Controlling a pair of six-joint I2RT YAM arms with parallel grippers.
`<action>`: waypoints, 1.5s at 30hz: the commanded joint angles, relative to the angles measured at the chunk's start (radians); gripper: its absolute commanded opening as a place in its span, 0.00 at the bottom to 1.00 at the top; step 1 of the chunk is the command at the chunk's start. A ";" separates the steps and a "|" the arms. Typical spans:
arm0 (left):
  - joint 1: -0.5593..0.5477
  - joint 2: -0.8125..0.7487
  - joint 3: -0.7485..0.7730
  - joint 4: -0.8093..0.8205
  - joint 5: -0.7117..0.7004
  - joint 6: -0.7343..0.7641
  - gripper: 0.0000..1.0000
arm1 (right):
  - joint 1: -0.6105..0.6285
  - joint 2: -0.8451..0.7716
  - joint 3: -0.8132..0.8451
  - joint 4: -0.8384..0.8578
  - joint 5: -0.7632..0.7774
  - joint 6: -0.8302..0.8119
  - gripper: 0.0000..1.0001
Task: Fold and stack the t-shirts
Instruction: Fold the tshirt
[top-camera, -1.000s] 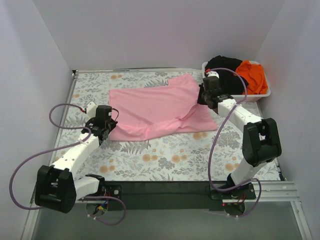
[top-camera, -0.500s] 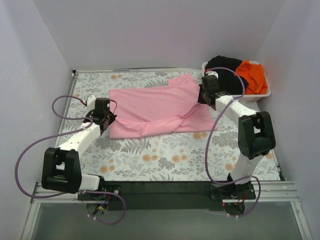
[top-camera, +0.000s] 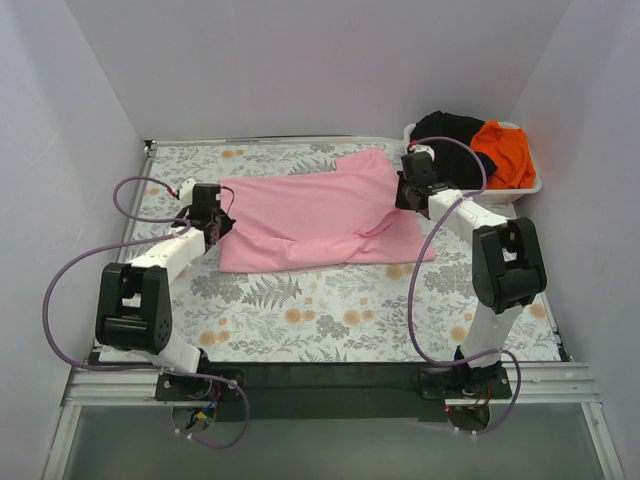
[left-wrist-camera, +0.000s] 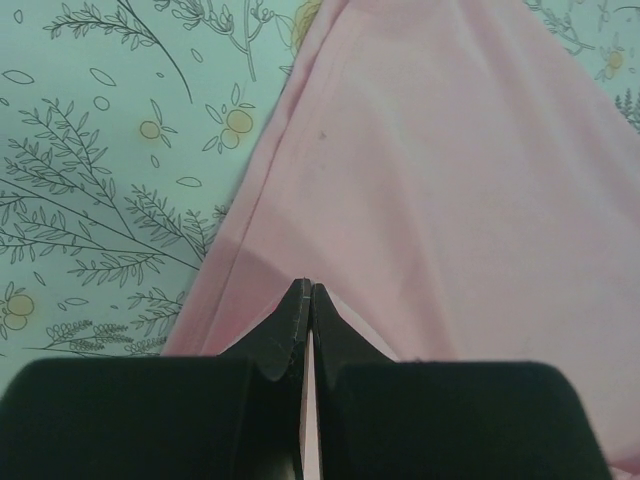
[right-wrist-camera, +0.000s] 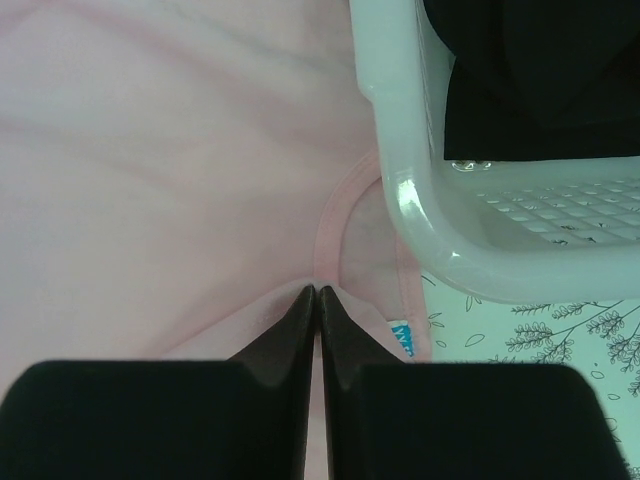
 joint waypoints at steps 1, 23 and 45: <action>0.018 0.025 0.048 0.031 -0.021 0.030 0.00 | -0.002 0.009 0.037 0.006 0.006 -0.010 0.01; 0.041 -0.149 -0.030 0.102 -0.030 0.031 0.89 | -0.002 -0.067 0.123 0.006 -0.007 -0.067 0.85; 0.027 -0.468 -0.359 0.061 0.008 -0.012 0.89 | 0.204 -0.083 -0.155 0.288 -0.194 -0.179 0.52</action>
